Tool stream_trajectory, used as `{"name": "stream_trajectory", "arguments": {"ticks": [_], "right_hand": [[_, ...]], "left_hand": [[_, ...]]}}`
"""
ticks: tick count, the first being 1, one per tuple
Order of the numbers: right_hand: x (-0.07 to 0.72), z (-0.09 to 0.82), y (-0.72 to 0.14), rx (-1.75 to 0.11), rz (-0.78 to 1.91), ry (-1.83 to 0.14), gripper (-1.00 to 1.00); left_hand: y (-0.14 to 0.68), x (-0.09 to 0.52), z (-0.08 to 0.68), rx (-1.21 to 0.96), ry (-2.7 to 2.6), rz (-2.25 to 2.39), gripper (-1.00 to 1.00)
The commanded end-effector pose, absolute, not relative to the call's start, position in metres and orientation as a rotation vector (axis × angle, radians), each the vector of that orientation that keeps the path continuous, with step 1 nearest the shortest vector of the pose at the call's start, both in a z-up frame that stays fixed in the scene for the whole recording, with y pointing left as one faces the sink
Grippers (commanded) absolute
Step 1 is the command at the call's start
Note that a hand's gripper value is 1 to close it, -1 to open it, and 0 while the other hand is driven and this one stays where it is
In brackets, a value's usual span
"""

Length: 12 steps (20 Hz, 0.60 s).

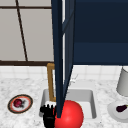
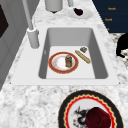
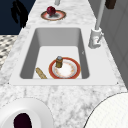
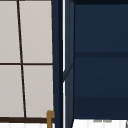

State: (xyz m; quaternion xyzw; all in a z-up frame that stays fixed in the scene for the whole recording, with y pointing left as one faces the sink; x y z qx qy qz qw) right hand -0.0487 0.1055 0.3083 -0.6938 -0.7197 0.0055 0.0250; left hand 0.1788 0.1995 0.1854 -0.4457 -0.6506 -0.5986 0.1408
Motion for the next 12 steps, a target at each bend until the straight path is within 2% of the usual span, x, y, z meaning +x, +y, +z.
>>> {"name": "stream_trajectory", "arguments": {"ticks": [1, 12], "right_hand": [[-0.039, 0.304, 0.106, -2.072, 0.12, -2.146, -1.0], [-0.008, 0.278, 0.093, -1.791, 0.339, -2.196, -1.0]], "left_hand": [[0.2, 0.179, 0.185, -1.287, -1.879, -1.729, 0.0], [0.2, 0.179, 0.185, -1.287, -1.879, -1.729, 0.0]]}}
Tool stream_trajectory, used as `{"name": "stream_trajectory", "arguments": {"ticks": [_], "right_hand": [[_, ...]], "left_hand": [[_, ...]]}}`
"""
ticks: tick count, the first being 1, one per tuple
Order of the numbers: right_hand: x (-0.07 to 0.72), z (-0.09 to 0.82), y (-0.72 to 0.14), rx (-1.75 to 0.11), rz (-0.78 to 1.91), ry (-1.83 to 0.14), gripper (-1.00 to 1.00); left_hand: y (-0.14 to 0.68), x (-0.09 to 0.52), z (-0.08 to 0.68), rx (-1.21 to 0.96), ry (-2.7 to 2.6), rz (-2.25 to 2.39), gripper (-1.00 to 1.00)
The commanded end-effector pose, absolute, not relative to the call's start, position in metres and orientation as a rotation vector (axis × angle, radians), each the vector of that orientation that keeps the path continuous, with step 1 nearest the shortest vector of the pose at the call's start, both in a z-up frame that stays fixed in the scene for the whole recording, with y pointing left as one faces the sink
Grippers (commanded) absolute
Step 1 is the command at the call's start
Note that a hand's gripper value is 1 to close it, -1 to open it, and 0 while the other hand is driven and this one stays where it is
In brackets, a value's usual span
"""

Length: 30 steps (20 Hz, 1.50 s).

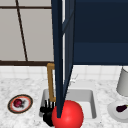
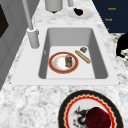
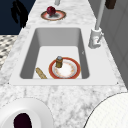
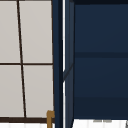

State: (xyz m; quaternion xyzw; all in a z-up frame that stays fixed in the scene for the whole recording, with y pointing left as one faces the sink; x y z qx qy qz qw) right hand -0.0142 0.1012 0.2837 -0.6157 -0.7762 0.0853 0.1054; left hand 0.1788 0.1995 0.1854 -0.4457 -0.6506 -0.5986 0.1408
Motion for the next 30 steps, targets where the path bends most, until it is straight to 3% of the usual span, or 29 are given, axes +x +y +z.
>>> {"name": "stream_trajectory", "arguments": {"ticks": [1, 10, 15, 19, 30], "right_hand": [[-0.007, 0.278, 0.092, -1.752, 0.361, -2.203, -1.0], [0.006, 0.265, 0.07, -1.446, 0.51, -2.211, -1.0], [0.034, 0.262, 0.059, -1.388, 0.509, -2.311, -1.0], [0.037, 0.253, 0.043, -1.358, 0.663, -2.193, -1.0], [0.05, 0.242, -0.002, -1.02, 0.901, -2.104, -1.0]], "left_hand": [[0.2, 0.179, 0.185, -1.287, -1.879, -1.729, 0.0], [0.2, 0.179, 0.185, -1.287, -1.879, -1.729, 0.0], [0.2, 0.179, 0.185, -1.287, -1.879, -1.729, 0.0], [0.2, 0.179, 0.185, -1.287, -1.879, -1.729, 0.0], [0.2, 0.179, 0.185, -1.287, -1.879, -1.729, 0.0]]}}
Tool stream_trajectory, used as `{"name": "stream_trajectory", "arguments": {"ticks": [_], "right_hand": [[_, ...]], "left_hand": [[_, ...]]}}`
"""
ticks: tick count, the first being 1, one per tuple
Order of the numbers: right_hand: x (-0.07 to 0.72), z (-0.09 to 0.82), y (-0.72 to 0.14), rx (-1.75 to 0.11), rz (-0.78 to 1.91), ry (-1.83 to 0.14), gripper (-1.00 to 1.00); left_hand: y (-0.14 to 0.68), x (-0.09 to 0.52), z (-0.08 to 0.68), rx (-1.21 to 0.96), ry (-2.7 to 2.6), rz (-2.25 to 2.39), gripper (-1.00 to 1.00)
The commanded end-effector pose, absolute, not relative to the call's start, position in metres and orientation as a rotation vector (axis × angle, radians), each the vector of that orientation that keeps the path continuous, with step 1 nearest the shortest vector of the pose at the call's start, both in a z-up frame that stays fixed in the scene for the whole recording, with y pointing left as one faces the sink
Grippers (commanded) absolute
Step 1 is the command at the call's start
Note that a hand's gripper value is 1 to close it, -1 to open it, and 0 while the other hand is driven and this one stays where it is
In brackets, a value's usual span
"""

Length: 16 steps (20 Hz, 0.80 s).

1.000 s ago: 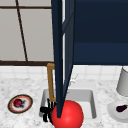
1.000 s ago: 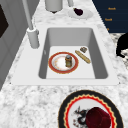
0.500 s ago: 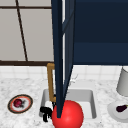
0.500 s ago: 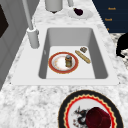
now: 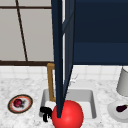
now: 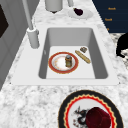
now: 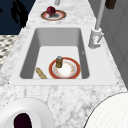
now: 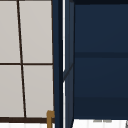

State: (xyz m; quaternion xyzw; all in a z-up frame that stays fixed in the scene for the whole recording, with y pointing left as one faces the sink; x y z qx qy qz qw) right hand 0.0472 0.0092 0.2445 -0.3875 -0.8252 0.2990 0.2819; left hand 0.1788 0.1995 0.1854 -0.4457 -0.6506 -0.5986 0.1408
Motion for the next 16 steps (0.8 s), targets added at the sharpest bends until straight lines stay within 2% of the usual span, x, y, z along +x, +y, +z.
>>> {"name": "stream_trajectory", "arguments": {"ticks": [1, 16], "right_hand": [[0.051, 0.241, -0.006, -0.992, 0.917, -2.092, -1.0], [0.065, 0.232, -0.059, -0.623, 1.039, -1.842, -1.0]], "left_hand": [[0.2, 0.179, 0.185, -1.287, -1.879, -1.729, 0.0], [0.2, 0.179, 0.185, -1.287, -1.879, -1.729, 0.0]]}}
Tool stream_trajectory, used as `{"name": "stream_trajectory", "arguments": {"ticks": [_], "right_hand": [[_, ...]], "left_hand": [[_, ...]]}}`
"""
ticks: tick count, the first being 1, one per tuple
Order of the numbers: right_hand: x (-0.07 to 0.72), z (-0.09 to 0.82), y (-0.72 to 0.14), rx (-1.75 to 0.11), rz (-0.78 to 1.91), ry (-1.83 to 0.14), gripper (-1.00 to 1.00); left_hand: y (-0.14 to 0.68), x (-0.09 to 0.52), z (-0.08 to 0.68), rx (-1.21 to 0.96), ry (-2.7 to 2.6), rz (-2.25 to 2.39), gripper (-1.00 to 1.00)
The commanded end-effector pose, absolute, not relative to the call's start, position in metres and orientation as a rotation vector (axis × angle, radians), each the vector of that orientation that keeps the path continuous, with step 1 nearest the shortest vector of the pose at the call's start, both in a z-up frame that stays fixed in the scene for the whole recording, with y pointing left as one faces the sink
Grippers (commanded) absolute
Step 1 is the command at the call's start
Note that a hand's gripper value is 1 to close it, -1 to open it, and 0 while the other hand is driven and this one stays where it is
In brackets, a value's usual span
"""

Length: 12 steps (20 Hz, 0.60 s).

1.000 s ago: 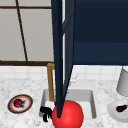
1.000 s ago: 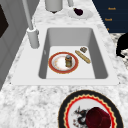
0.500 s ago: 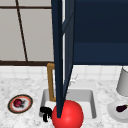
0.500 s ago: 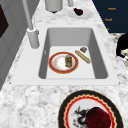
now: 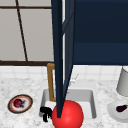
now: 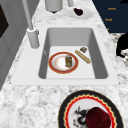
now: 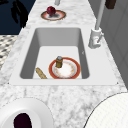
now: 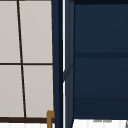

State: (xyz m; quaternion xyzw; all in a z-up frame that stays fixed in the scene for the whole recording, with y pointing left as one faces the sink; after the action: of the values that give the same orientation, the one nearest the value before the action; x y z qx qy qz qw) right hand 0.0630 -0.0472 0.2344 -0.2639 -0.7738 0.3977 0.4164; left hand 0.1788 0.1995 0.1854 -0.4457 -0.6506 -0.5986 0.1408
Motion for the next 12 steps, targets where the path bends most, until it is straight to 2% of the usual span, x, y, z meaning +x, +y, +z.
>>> {"name": "stream_trajectory", "arguments": {"ticks": [1, 6, 12], "right_hand": [[0.066, 0.231, -0.063, -0.6, 1.04, -1.825, -1.0], [0.07, 0.232, -0.086, -0.501, 1.047, -1.748, -1.0], [0.101, 0.232, -0.102, -0.502, 1.092, -1.701, -1.0]], "left_hand": [[0.2, 0.179, 0.185, -1.287, -1.879, -1.729, 0.0], [0.2, 0.179, 0.185, -1.287, -1.879, -1.729, 0.0], [0.2, 0.179, 0.185, -1.287, -1.879, -1.729, 0.0]]}}
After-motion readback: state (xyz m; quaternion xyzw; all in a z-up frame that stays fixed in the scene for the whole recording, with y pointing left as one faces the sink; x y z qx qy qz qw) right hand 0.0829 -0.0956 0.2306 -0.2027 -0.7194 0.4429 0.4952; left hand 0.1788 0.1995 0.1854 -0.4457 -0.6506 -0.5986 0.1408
